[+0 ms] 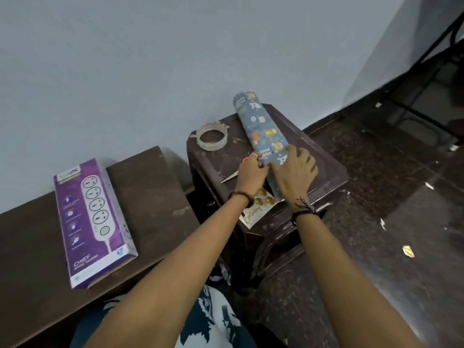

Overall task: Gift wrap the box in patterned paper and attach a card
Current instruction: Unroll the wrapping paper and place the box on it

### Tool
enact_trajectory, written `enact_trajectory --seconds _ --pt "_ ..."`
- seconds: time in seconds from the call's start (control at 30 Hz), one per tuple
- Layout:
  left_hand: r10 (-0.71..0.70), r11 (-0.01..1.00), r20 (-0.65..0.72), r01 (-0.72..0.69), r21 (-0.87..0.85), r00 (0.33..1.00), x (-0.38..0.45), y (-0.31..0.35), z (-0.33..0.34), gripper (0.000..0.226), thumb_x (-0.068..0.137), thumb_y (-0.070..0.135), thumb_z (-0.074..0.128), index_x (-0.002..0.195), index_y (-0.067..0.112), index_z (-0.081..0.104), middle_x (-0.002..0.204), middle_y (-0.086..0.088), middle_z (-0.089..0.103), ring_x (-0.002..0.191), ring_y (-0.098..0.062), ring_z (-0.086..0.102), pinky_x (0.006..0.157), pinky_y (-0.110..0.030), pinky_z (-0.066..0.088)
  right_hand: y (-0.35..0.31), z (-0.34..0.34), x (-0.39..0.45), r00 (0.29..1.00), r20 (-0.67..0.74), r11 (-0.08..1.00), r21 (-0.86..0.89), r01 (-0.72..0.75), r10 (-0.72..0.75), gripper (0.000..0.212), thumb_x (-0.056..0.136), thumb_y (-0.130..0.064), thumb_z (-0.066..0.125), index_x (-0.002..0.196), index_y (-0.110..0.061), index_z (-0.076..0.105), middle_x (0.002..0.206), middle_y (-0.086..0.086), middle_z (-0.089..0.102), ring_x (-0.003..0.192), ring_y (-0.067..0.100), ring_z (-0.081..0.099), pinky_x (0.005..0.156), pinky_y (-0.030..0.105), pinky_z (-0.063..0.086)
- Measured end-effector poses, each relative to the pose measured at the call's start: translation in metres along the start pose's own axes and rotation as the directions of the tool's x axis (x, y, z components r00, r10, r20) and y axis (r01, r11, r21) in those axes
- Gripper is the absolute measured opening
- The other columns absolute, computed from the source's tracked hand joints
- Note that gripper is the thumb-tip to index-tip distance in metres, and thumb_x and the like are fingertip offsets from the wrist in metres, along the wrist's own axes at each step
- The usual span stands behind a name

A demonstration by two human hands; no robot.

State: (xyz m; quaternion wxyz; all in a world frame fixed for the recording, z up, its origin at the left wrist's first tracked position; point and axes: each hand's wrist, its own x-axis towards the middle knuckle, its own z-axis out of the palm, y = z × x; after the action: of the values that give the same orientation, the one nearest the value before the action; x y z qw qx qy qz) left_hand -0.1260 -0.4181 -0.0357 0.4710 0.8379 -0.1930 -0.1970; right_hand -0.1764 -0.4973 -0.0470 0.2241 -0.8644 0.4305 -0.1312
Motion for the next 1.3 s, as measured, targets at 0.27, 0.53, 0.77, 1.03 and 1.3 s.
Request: enact_trajectory --seconds 0.27,0.53,0.77,1.03,1.3 --pt "-0.137 0.948 -0.019 0.126 -0.294 0.99 -0.004 0.011 0.011 0.035 0.088 0.003 0.056 0.122 0.003 0.049 0.069 0.007 0.055 0.069 -0.006 0.054 0.076 -0.032 0.051 0.001 -0.019 -0.001 0.992 -0.12 0.974 0.226 -0.022 0.05 0.042 0.085 -0.02 0.057 0.125 -0.017 0.045 0.115 0.008 0.058 0.102 0.03 0.057 0.073 0.035 0.041" --pt "-0.247 0.637 -0.014 0.152 -0.756 0.969 -0.031 0.035 -0.02 0.035 0.088 0.008 0.056 0.121 0.012 0.05 0.101 -0.005 0.064 0.087 -0.017 0.059 0.081 -0.037 0.049 -0.052 -0.054 -0.036 0.944 -0.301 0.866 0.499 0.035 0.135 0.034 0.086 -0.014 0.055 0.12 -0.022 0.054 0.111 -0.001 0.063 0.097 0.021 0.059 0.071 0.027 0.037" --pt "-0.272 0.415 -0.09 0.032 -0.909 0.958 -0.076 0.018 -0.085 0.038 0.086 0.005 0.059 0.123 0.009 0.049 0.114 -0.015 0.062 0.096 -0.027 0.061 0.076 -0.033 0.051 -0.105 -0.054 -0.108 0.947 -0.32 0.787 0.575 0.225 -0.037 0.038 0.088 -0.018 0.057 0.124 -0.024 0.053 0.117 -0.007 0.062 0.101 0.015 0.059 0.08 0.029 0.047" --pt "-0.312 0.458 -0.281 -0.115 -0.881 0.908 -0.153 -0.057 -0.188 0.08 0.062 0.054 0.075 0.133 0.035 0.044 0.117 -0.001 0.063 0.105 -0.022 0.061 0.088 -0.042 0.051 -0.156 0.004 -0.223 0.824 -0.168 0.685 0.48 0.548 -0.542 0.043 0.09 -0.017 0.052 0.133 -0.019 0.05 0.117 0.004 0.064 0.102 0.023 0.061 0.081 0.031 0.046" --pt "-0.412 0.314 -0.282 -0.156 -0.936 0.866 -0.208 -0.12 -0.239 0.035 0.088 0.011 0.054 0.121 0.023 0.054 0.102 -0.009 0.065 0.087 -0.027 0.064 0.078 -0.039 0.054 -0.182 0.034 -0.291 0.742 0.099 0.678 0.498 0.54 -0.663 0.053 0.094 -0.049 0.017 0.114 -0.027 0.061 0.111 -0.013 0.063 0.114 0.004 0.045 0.102 0.038 0.032"
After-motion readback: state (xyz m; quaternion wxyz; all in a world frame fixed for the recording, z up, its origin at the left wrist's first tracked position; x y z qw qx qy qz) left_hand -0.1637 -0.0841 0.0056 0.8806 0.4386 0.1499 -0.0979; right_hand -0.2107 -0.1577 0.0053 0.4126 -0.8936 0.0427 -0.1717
